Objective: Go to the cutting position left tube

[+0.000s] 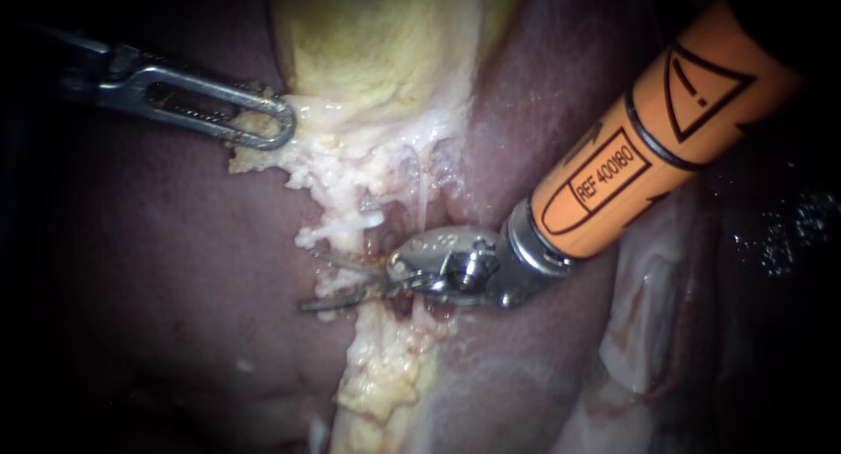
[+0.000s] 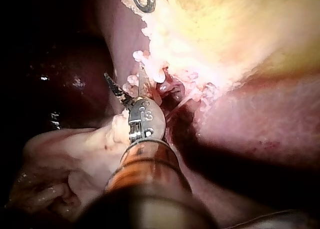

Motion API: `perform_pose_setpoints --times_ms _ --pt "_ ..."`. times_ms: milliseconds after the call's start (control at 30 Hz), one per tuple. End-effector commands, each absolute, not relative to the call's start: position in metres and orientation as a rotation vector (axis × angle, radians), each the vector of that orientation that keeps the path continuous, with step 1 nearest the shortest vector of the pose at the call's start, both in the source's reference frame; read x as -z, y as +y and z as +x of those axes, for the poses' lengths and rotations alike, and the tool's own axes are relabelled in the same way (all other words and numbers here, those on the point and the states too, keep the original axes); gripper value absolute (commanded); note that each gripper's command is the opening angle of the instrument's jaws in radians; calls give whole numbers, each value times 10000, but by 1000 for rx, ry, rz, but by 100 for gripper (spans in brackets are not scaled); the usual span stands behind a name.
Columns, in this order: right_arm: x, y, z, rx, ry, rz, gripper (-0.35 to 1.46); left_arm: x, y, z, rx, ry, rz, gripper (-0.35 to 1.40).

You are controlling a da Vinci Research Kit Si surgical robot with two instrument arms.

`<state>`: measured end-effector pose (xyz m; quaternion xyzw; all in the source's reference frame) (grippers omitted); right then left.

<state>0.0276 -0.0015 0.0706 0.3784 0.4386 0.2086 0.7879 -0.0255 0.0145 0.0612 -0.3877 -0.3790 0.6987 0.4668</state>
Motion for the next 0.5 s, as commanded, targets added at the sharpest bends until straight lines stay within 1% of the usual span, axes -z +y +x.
perform_pose_setpoints --times_ms 33,267,500 --pt "-705 -15 275 -449 945 816 143 -612 145 -254 -1715 -930 -951 -35" --pt "-689 -18 269 -442 947 827 143 -611 144 -252 -1715 -931 -952 -35" --pt "-667 -11 248 -440 957 846 143 -605 148 -242 -1715 -941 -951 -35"
